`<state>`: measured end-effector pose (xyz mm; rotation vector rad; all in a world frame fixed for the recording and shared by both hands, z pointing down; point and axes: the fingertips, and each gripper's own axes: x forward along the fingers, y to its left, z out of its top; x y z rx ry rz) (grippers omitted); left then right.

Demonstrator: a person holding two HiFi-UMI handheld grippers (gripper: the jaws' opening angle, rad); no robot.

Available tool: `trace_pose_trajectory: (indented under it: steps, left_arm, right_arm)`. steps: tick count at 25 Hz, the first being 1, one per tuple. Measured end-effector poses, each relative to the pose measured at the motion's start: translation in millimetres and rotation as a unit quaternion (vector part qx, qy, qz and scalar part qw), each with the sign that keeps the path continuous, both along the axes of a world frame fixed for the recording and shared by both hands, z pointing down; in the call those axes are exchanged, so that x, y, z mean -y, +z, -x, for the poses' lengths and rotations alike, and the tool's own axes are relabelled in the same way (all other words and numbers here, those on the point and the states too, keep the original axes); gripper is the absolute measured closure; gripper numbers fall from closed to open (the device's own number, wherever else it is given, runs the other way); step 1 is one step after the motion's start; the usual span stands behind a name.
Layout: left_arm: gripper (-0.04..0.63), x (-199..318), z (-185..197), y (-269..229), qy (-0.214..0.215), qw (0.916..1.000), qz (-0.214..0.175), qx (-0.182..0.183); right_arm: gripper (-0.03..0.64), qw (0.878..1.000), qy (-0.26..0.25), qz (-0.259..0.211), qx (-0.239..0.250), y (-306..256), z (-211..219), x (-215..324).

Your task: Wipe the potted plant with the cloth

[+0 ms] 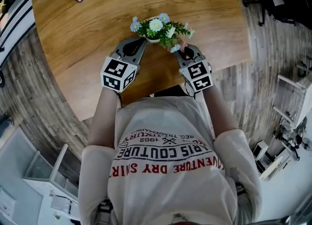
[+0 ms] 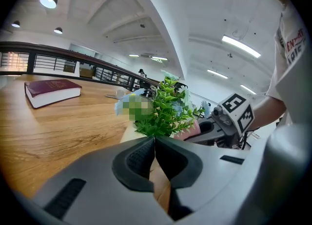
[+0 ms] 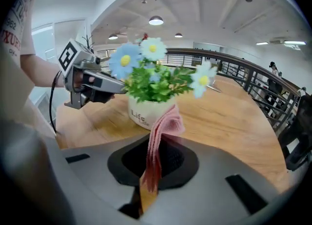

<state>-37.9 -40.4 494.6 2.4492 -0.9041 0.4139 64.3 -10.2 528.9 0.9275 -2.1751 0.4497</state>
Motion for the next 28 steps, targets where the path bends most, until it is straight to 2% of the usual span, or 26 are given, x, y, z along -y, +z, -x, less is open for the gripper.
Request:
trace_pose_trajectory:
  steps: [4,8,11,13,15,17,20,23,28]
  left_arm:
    - [0.578,0,0,1,-0.026,0.9996,0.006,-0.001]
    - [0.578,-1,-2,3,-0.052,0.9985,0.005,0.019]
    - [0.578,2,-2,4,-0.064,0.9972,-0.002,0.039]
    - [0.578,2,-2,4,-0.069,0.9955,-0.008,0.064]
    - [0.578,1,-3,4,-0.070,0.9936,-0.012,0.087]
    - [0.578,1,-3,5,-0.074,0.9928,-0.009,0.094]
    - [0.578,3,0,7,-0.095,0.9921,0.006,0.082]
    - [0.578,3,1,6,-0.110,0.9907,0.012,0.080]
    - [0.578,3,1,4,-0.133,0.9883,0.021,0.071]
  right_arm:
    - [0.580,1.000,0.014,-0.002,-0.012,1,-39,32]
    - [0.580,1.000,-0.002,-0.017,-0.014,-3,-55,67]
    - [0.580,0.999,-0.029,-0.031,-0.011,-8,-55,94]
    - [0.580,0.998,-0.057,-0.031,-0.004,-10,-49,109]
    - [0.580,0.996,-0.085,-0.023,0.009,-13,-41,121]
    - [0.580,0.993,-0.114,-0.003,0.028,-15,-28,130]
    - [0.581,0.983,-0.172,0.032,0.052,-16,-3,136]
    - [0.580,0.970,-0.232,0.048,0.053,-16,18,137]
    - [0.581,0.947,-0.305,0.080,0.058,-13,44,133]
